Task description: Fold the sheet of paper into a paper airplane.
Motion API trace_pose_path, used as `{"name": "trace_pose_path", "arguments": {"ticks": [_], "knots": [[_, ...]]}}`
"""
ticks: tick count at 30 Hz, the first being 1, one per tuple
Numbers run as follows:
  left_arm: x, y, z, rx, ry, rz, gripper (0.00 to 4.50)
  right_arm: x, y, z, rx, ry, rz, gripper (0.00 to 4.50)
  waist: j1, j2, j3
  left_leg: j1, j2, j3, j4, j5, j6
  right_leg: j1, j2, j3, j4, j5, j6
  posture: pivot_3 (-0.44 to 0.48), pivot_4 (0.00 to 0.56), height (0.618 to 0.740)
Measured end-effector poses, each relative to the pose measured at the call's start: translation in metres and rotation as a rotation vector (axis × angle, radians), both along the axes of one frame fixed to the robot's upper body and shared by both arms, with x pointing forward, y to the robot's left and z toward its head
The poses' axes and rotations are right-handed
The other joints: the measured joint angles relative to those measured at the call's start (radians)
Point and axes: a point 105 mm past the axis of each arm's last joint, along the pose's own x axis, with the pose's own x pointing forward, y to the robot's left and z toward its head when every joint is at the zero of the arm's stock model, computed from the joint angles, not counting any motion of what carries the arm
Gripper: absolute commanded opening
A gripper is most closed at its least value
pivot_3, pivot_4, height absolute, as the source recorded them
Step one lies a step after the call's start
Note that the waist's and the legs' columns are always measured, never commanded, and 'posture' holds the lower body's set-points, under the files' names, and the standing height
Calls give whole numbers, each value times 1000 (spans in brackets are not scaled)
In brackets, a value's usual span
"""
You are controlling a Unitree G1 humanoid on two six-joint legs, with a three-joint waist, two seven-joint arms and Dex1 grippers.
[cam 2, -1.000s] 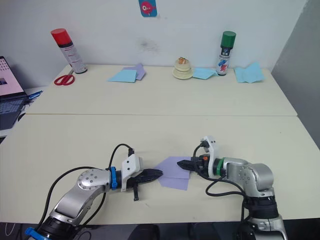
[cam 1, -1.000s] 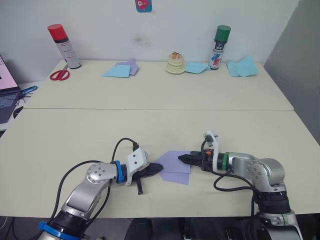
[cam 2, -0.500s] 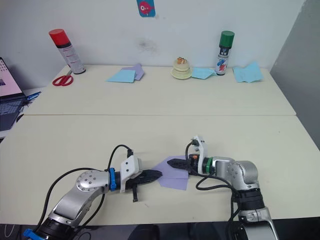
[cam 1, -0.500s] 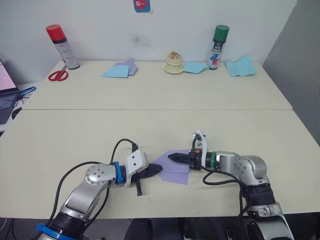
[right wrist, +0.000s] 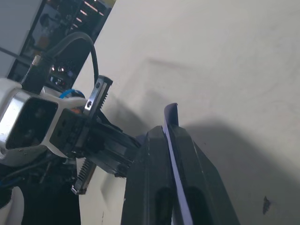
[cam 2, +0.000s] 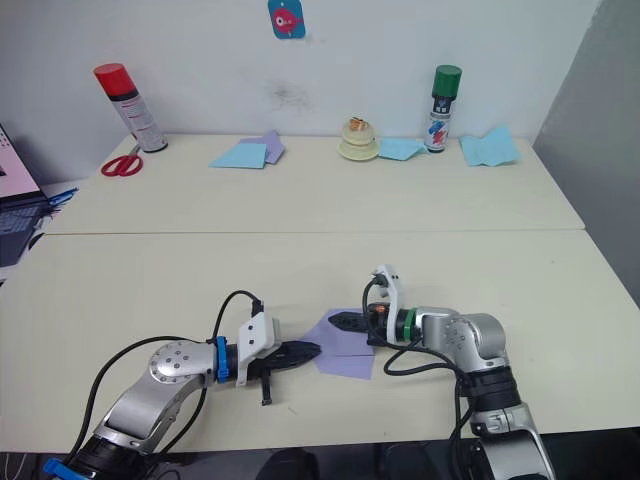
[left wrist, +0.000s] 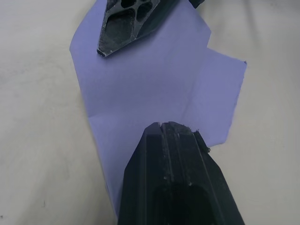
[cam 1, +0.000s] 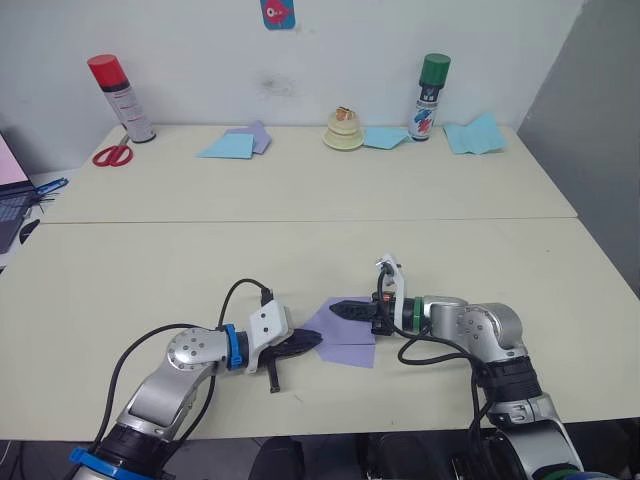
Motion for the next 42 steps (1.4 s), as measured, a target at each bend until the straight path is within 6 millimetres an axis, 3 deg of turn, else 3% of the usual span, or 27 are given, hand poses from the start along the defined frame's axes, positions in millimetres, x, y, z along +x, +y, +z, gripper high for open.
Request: {"name": "trace_pose_path", "arguments": {"ticks": [5,18,31,42], "knots": [[1,9,-2,6,9,21,0,2,0,-6,-81,-146,-3,61,0,0,0,2,0,0,0,0,0,2,-1,0,0,0,0,0,150,725],[1,10,-3,-24,40,36,0,1,-3,-16,-172,-365,23,61,3,1,1,2,0,0,0,0,0,2,-1,0,-1,-3,-4,0,150,725],[3,10,-4,-108,134,106,0,-13,-8,-18,-278,-844,190,61,9,2,3,2,0,0,-1,0,0,1,-1,-1,-1,-4,-7,0,150,725],[14,11,-1,-92,87,145,0,-12,-8,-22,-304,-899,205,61,13,2,3,2,0,0,-1,0,0,1,-1,0,-1,-5,-7,0,150,725]]}}
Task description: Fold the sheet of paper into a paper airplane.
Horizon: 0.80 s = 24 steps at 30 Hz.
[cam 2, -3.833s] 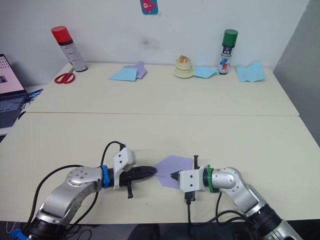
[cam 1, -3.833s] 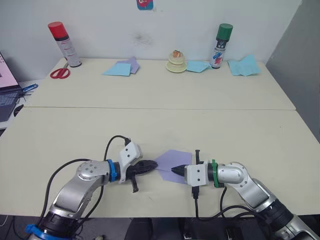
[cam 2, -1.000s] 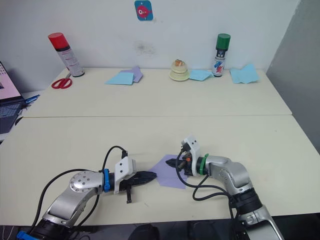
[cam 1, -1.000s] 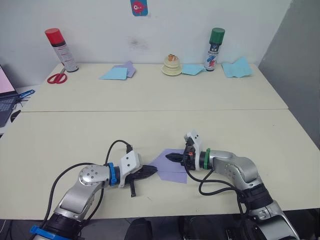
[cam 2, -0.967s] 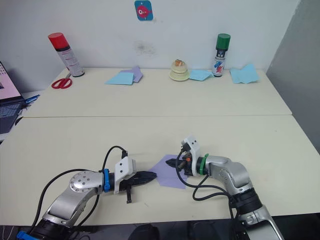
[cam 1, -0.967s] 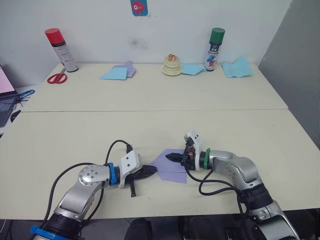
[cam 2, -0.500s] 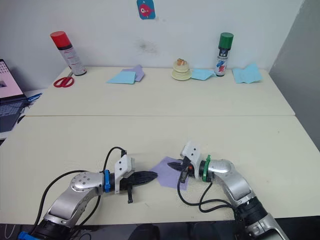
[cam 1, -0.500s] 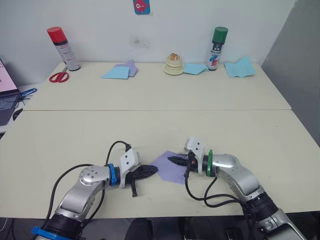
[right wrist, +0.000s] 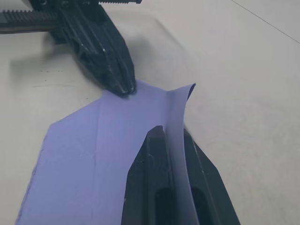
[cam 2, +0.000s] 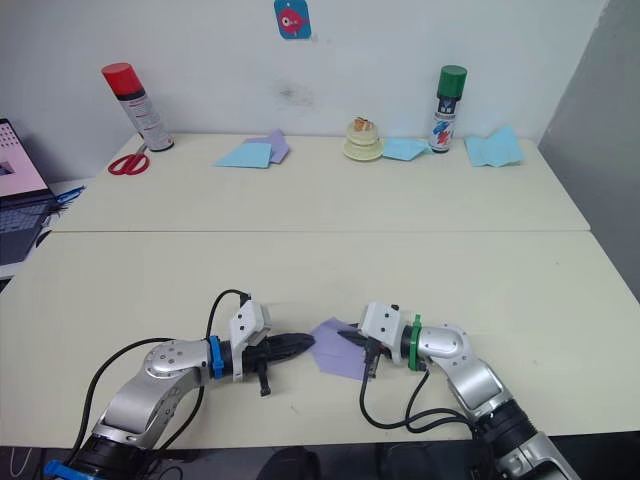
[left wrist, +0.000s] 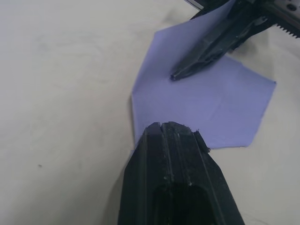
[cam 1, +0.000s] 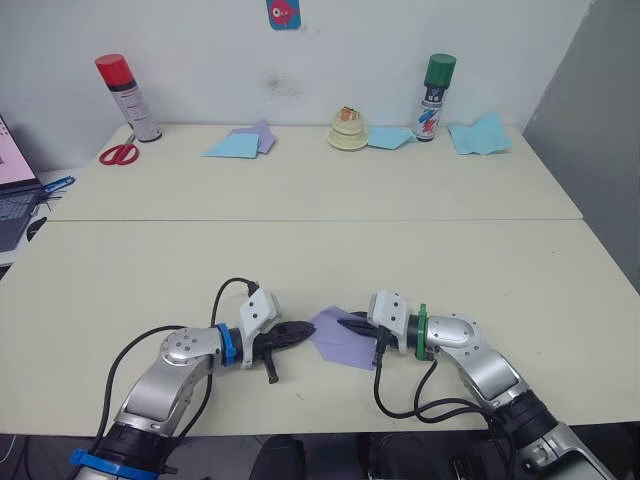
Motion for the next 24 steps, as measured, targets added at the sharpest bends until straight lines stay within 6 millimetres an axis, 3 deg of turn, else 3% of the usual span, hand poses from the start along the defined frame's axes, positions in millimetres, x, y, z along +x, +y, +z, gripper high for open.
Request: {"name": "trace_pose_path", "arguments": {"ticks": [11,24], "knots": [[-1,0,-1,42,-57,-23,0,-1,0,0,-68,-117,39,61,0,0,0,0,0,1,0,0,0,0,0,0,0,-1,-1,0,150,725],[-4,1,-3,44,-52,-22,0,-11,1,7,-204,-567,171,61,2,0,0,0,0,1,-1,0,0,-1,0,1,-1,-1,-2,0,150,725]]}}
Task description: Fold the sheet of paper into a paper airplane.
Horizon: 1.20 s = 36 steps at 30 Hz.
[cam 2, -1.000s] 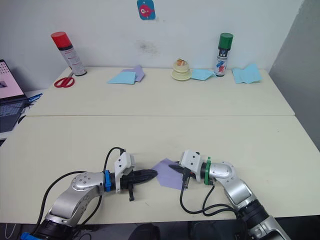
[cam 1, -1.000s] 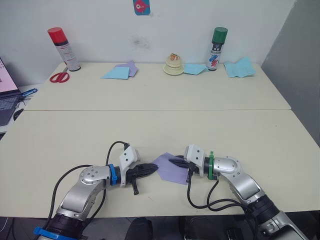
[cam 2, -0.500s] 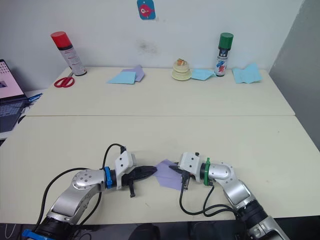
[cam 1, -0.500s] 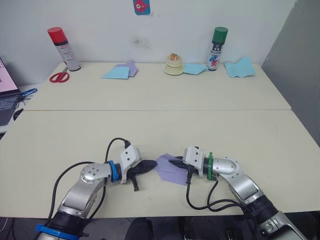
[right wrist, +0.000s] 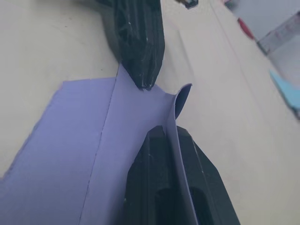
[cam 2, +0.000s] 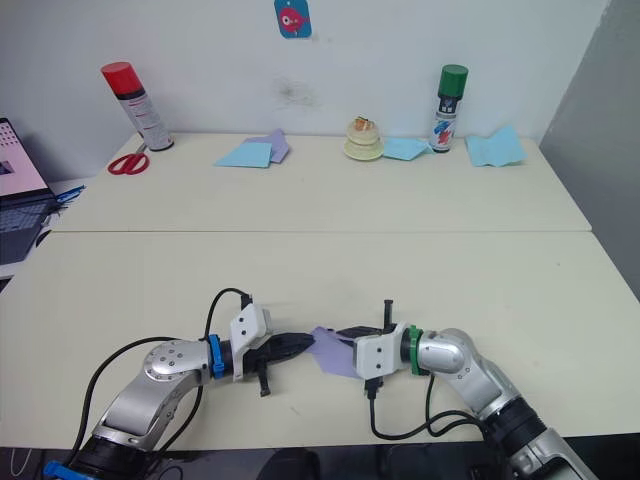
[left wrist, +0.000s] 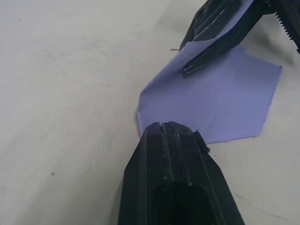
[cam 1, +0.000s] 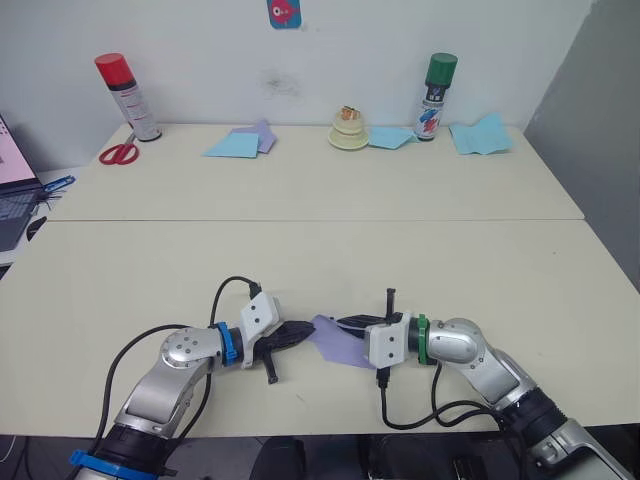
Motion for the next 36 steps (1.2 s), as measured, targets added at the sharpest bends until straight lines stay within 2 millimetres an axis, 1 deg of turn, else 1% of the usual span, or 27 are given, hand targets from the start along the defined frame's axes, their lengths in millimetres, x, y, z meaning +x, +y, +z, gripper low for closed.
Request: {"name": "trace_pose_path", "arguments": {"ticks": [4,9,14,16,18,22,26,36], "knots": [[-1,0,0,1,-3,3,0,-3,0,0,-3,-62,25,61,0,0,0,0,0,0,0,0,0,0,0,0,0,0,0,0,150,725],[-2,-1,1,2,-3,3,0,-4,0,-2,-8,-89,37,61,0,0,0,0,0,0,-1,0,0,0,0,0,0,0,0,0,150,725],[-3,-4,4,0,-4,-3,0,-1,0,-5,3,-60,15,61,0,-1,0,0,0,0,-1,0,0,0,0,-1,0,0,0,0,150,725],[-3,-4,4,0,-1,-2,0,1,2,-8,38,15,-28,61,0,-1,0,0,0,-1,-2,0,0,0,0,-1,0,0,0,0,150,725],[-3,-4,4,0,0,-2,0,4,2,-10,89,134,-89,61,0,-1,0,0,0,-1,-2,0,0,0,0,-1,0,0,1,0,150,725],[-2,-5,4,6,-10,0,0,8,2,-7,151,340,-160,61,1,-1,0,0,0,-1,-2,0,0,0,0,-1,0,0,1,0,150,725],[-2,-7,4,0,-14,-1,0,10,1,-5,187,501,-208,61,6,0,0,0,0,-1,-2,0,0,0,0,-1,0,0,0,0,150,725],[-5,-11,5,-23,8,-18,0,10,3,1,299,804,-307,61,9,0,0,-1,0,-1,-3,0,0,-1,0,-2,0,1,2,0,150,725]]}}
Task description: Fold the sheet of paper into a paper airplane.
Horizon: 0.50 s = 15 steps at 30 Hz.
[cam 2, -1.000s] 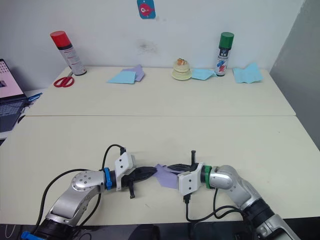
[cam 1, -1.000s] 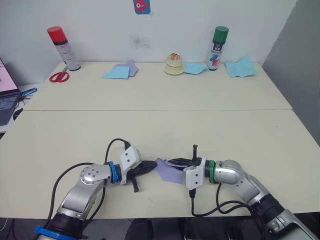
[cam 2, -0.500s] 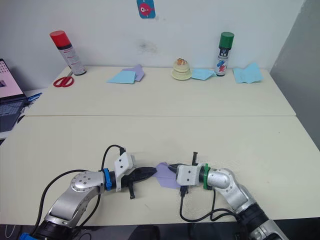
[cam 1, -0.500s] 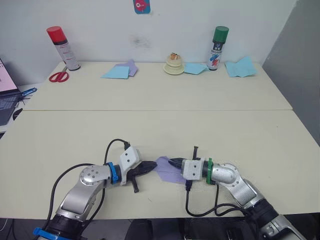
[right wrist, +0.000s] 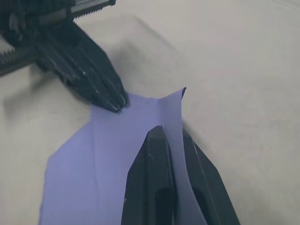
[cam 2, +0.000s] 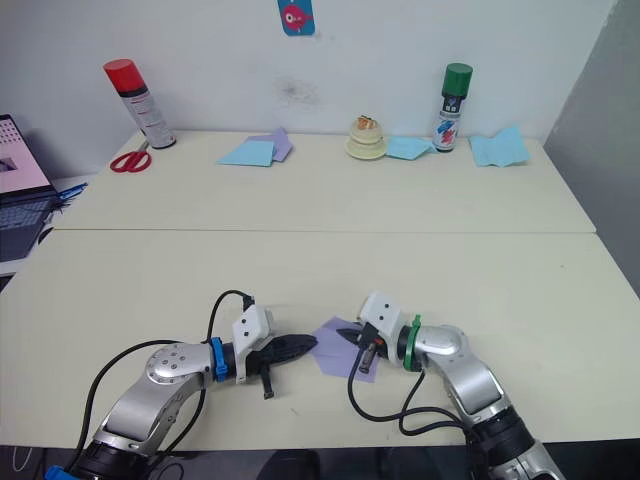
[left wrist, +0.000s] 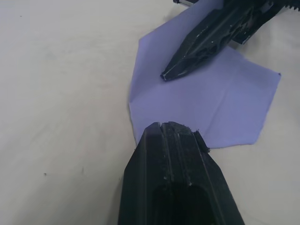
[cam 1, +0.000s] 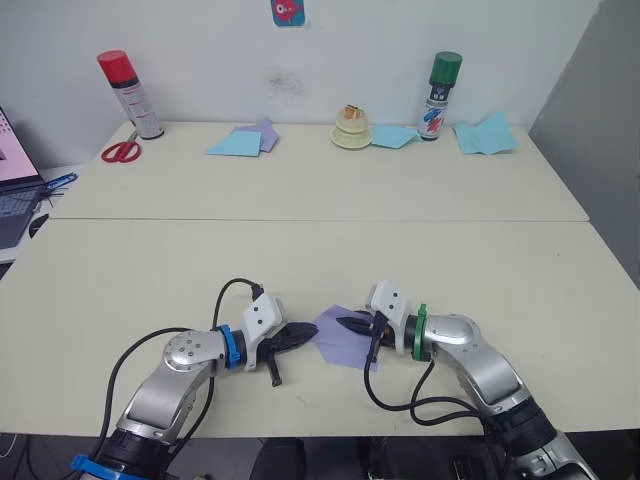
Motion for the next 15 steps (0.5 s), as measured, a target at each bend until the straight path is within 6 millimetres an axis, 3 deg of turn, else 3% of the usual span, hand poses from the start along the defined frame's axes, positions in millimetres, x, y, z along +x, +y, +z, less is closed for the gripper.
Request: {"name": "trace_pose_path", "arguments": {"ticks": [4,8,10,15], "knots": [[0,-1,0,12,-18,-12,0,2,1,-1,2,78,-32,61,0,0,0,0,0,0,-1,0,0,-1,0,0,0,0,0,0,150,725],[-1,-2,0,15,-25,-22,0,4,0,2,10,96,-41,937,0,0,0,0,0,0,-2,0,0,-1,0,0,-1,0,0,0,150,725],[-1,-2,0,15,-30,-26,0,4,1,2,15,102,-40,1691,0,0,0,-1,0,0,-3,0,0,-1,0,0,-1,0,0,0,150,725],[-1,-1,-1,19,-30,-35,0,6,5,10,87,133,-43,1691,-1,0,0,-1,0,0,-4,0,0,-2,0,0,-1,0,0,0,150,725]]}}
